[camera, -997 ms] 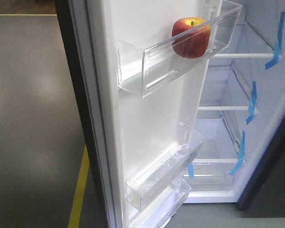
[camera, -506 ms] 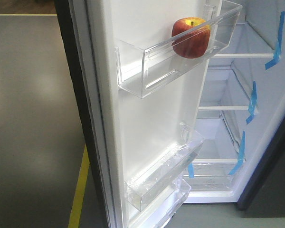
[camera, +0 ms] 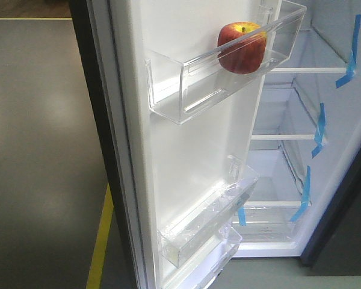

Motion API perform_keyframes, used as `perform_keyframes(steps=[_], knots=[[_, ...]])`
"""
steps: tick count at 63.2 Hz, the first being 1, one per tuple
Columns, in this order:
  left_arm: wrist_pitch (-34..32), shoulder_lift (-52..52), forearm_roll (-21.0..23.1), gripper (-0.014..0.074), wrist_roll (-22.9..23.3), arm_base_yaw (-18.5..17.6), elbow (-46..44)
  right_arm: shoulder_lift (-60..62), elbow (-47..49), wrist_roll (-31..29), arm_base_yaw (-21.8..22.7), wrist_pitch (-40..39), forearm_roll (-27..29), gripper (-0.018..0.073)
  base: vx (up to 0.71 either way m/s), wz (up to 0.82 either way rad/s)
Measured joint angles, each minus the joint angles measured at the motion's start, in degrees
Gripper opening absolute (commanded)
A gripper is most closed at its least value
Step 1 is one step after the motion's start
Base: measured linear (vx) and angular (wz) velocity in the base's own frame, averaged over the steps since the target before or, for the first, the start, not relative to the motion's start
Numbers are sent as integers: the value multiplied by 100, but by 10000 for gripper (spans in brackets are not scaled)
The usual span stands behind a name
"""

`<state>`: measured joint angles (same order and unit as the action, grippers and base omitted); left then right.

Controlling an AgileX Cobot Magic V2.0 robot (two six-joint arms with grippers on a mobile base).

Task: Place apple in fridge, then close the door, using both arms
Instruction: 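Open the right gripper and withdraw it from the apple, then swing the left gripper toward the outer edge of the refrigerator door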

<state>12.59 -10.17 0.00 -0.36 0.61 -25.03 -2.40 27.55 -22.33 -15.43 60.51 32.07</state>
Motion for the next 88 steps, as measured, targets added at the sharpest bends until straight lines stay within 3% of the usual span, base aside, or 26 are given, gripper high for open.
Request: perform_keyframes(steps=[10, 22, 59, 67, 76, 88], knots=[[1285, -1150, 0, -6, -208, 0, -1176, 0, 0, 0, 0, 11, 5, 513, 0, 0], [2346, -2396, 0, -6, -232, 0, -2050, 0, 0, 0, 0, 13, 5, 513, 0, 0], [2331, -4822, 0, -6, -237, 0, -2227, 0, 0, 0, 0, 38, 5, 513, 0, 0], [2716, -5456, 0, -6, -237, 0, -2569, 0, 0, 0, 0, 38, 5, 513, 0, 0], [3197, -6228, 493, -6, -574, 0, -3190, 0, 0, 0, 0, 38, 5, 513, 0, 0], [3337, -7102, 1610, -6, -1221, 0, -3947, 0, 0, 0, 0, 38, 5, 513, 0, 0]])
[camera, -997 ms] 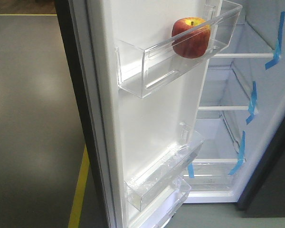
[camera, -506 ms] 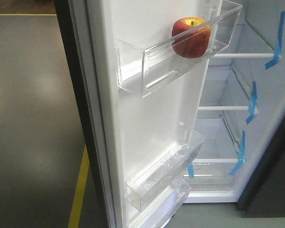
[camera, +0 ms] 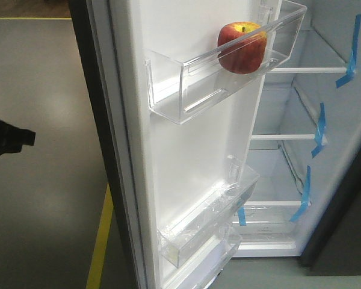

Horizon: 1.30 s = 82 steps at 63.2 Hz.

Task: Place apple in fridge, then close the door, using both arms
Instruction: 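Swing the left gripper toward the outer edge of the refrigerator door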

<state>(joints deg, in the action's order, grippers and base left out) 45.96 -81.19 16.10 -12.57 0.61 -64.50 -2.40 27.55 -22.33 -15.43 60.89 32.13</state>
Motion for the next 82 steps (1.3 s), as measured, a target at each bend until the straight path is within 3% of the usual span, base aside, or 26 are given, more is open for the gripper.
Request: perform_keyframes(steps=[23, 34, 49, 59, 82], knots=[[0, -1368, 2380, -6, -1113, -7, -1313, 0, 0, 0, 0, 2, 0, 513, 0, 0], [42, -1942, 3200, -6, -1433, -109, -1726, 0, 0, 0, 0, 2, 0, 513, 0, 0], [74, -2471, 3791, -6, -1588, -323, -2102, 0, 0, 0, 0, 2, 6, 513, 0, 0], [253, -2560, 4024, -6, -1925, -534, -2144, 0, 0, 0, 0, 2, 6, 513, 0, 0], [283, -2263, 4045, -6, -2253, -1038, -2158, 0, 0, 0, 0, 2, 6, 513, 0, 0]])
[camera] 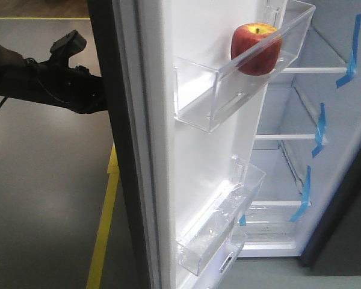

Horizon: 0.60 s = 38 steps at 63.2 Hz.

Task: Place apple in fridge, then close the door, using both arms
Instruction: 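Swing the left gripper toward the outer edge of the refrigerator door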

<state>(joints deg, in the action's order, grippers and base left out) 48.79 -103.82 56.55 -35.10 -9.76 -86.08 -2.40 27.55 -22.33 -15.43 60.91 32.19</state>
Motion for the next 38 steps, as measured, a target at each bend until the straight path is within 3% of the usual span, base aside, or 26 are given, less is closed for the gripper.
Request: perform_keyframes(steps=[20, 38], knots=[[44, 178, 43, -6, -37, -826, 0, 0, 0, 0, 0, 6, 0, 513, 0, 0], [-663, 178, 48, -6, -48, -1712, 0, 0, 0, 0, 0, 11, 0, 513, 0, 0]])
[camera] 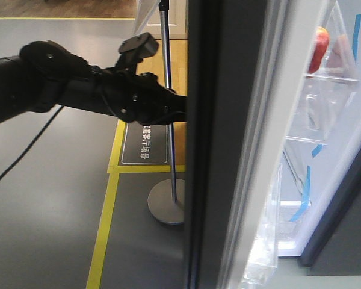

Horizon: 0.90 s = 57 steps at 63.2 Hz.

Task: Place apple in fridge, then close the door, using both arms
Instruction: 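Swing the left gripper toward the outer edge of the refrigerator door, then push the refrigerator door closed with the left gripper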

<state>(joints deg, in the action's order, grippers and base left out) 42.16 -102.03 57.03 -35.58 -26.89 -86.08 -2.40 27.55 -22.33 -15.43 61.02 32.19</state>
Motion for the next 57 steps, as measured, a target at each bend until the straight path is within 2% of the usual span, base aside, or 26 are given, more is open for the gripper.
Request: perform_keyframes(steps=[20, 32, 47, 57], knots=[[-1035, -129, 126, -6, -7, -944, 0, 0, 0, 0, 0, 8, 0, 513, 0, 0], [-1072, -394, 207, -6, -7, -1377, 0, 0, 0, 0, 0, 13, 0, 513, 0, 0], [-1007, -446, 154, -6, -71, -1472, 10, 0, 0, 0, 0, 15, 0, 513, 0, 0], [-981, -270, -360, -6, 105, -1472, 10, 0, 0, 0, 0, 22, 0, 513, 0, 0]])
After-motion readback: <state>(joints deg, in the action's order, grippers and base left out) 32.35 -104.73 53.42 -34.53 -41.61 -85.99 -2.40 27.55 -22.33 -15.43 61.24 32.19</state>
